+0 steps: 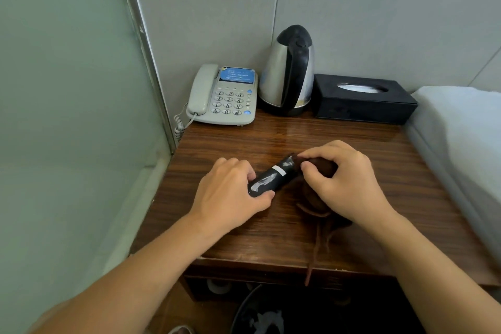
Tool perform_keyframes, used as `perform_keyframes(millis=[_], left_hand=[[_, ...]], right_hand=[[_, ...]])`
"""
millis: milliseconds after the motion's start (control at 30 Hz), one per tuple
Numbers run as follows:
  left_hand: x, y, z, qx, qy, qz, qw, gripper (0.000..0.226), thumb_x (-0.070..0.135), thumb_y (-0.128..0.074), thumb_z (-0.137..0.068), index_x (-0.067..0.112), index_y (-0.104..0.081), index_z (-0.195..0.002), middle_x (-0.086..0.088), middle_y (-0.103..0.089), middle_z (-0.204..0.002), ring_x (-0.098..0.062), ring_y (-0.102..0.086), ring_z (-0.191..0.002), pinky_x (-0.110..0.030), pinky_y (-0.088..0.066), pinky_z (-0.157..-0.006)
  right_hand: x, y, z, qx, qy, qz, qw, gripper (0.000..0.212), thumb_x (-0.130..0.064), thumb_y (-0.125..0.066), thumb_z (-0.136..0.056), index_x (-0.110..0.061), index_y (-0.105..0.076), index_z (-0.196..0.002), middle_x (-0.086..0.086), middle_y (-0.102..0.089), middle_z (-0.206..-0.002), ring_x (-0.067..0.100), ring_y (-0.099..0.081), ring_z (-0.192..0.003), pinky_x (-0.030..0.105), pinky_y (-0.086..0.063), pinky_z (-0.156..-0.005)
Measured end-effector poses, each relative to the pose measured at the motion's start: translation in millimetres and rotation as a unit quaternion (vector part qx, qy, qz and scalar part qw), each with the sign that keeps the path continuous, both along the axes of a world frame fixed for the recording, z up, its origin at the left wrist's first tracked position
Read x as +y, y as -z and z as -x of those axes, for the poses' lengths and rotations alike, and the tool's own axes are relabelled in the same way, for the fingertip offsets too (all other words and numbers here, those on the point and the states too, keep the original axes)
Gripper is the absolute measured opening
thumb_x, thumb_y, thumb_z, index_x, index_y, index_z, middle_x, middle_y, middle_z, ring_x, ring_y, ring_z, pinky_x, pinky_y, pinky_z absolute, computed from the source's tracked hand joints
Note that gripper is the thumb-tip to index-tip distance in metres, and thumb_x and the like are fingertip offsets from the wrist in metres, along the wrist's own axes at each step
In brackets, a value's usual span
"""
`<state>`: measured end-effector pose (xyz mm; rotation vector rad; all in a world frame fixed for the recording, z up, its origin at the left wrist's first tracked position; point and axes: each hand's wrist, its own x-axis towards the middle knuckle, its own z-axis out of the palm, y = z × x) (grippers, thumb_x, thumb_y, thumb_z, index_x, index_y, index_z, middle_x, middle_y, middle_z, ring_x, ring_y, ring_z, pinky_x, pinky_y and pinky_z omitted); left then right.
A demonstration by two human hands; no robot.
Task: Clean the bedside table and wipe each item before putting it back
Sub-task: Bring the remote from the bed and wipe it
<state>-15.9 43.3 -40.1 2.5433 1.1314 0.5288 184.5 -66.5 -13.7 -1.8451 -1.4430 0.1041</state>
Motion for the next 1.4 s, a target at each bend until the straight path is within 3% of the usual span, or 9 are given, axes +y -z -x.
perform_keyframes(millis=[200,333,467,667,833,967,1100,1267,1400], left_hand=[[16.4,-14.1,25.7,0.088,0.098,0.114,0.985,0.081,0.069,-0.078,-0.073,0.043,-0.046,-0.143,0.023,-0.053,-0.104,-0.002,-0.044,-0.108,-0.032,-0.042,-0.095],[34.5,-11.0,37.0,0.05,0.163,0.166,0.971,0.065,0.047,-0.084,-0.082,0.043,-0.056,-0.14,0.026,-0.064,-0.104,0.007,-0.047,-0.111,-0.02,-0.041,-0.097],[26.7,-5.4,27.5,0.026,0.166,0.161,0.973,0.075,0.055,-0.085,-0.077,0.042,-0.052,-0.143,0.025,-0.066,-0.101,0.006,-0.049,-0.109,-0.018,-0.041,-0.095],[16.7,-3.2,8.7,0.033,0.139,0.107,0.984,0.094,0.076,-0.075,-0.069,0.038,-0.048,-0.151,0.022,-0.055,-0.097,0.01,-0.041,-0.097,-0.029,-0.036,-0.092],[17.6,0.4,8.4,0.049,0.141,0.095,0.984,0.1,0.085,-0.069,-0.063,0.038,-0.05,-0.149,0.022,-0.053,-0.094,-0.001,-0.044,-0.096,-0.036,-0.038,-0.103],[18.6,-0.7,9.4,0.051,0.142,0.093,0.984,0.099,0.083,-0.071,-0.064,0.038,-0.049,-0.15,0.022,-0.053,-0.095,0.001,-0.043,-0.095,-0.033,-0.038,-0.101],[19.3,-0.2,8.9,0.056,0.143,0.089,0.984,0.098,0.083,-0.071,-0.066,0.038,-0.049,-0.15,0.021,-0.053,-0.095,-0.003,-0.045,-0.098,-0.035,-0.039,-0.102],[20.0,-0.9,7.1,0.053,0.142,0.095,0.984,0.096,0.082,-0.073,-0.064,0.039,-0.051,-0.146,0.019,-0.053,-0.092,0.0,-0.045,-0.094,-0.032,-0.037,-0.093],[20.0,1.0,7.9,0.048,0.149,0.088,0.984,0.094,0.087,-0.068,-0.06,0.039,-0.056,-0.141,0.018,-0.053,-0.09,0.001,-0.045,-0.092,-0.034,-0.037,-0.091]], right_hand=[[19.3,9.7,11.1,-0.018,0.004,0.032,0.999,0.019,-0.035,-0.071,-0.092,-0.033,-0.078,-0.11,-0.013,-0.061,-0.103,0.002,-0.058,-0.094,0.011,-0.044,-0.084],[24.1,17.1,21.5,-0.109,-0.078,0.108,0.985,0.044,-0.049,-0.061,-0.094,-0.029,-0.069,-0.132,-0.003,-0.051,-0.116,0.017,-0.052,-0.112,0.031,-0.05,-0.093],[10.0,15.7,8.7,-0.106,-0.136,0.152,0.973,0.055,-0.047,-0.062,-0.094,-0.031,-0.056,-0.146,-0.005,-0.045,-0.128,0.014,-0.048,-0.12,0.029,-0.048,-0.099],[12.6,22.1,14.7,-0.102,-0.11,0.08,0.985,0.031,-0.035,-0.067,-0.094,-0.029,-0.07,-0.125,-0.01,-0.056,-0.11,0.012,-0.058,-0.102,0.034,-0.054,-0.087],[5.2,17.6,23.0,-0.123,-0.194,0.082,0.97,0.025,-0.039,-0.062,-0.09,-0.029,-0.076,-0.108,-0.011,-0.06,-0.103,0.01,-0.059,-0.098,0.036,-0.055,-0.08],[28.8,13.3,9.8,-0.128,-0.081,0.066,0.986,0.015,-0.032,-0.068,-0.091,-0.027,-0.075,-0.103,-0.006,-0.06,-0.1,0.018,-0.061,-0.095,0.045,-0.056,-0.08],[16.0,12.7,18.5,-0.137,-0.211,0.104,0.962,0.016,-0.038,-0.066,-0.087,-0.03,-0.073,-0.098,-0.011,-0.06,-0.098,0.012,-0.059,-0.092,0.041,-0.055,-0.076],[26.5,7.1,15.5,-0.147,-0.108,0.081,0.98,0.008,-0.033,-0.071,-0.085,-0.029,-0.073,-0.092,-0.011,-0.06,-0.096,0.015,-0.06,-0.092,0.041,-0.055,-0.076],[19.1,7.5,23.4,-0.147,-0.21,0.114,0.96,0.012,-0.036,-0.068,-0.085,-0.031,-0.075,-0.093,-0.013,-0.059,-0.093,0.011,-0.059,-0.089,0.041,-0.056,-0.071]])
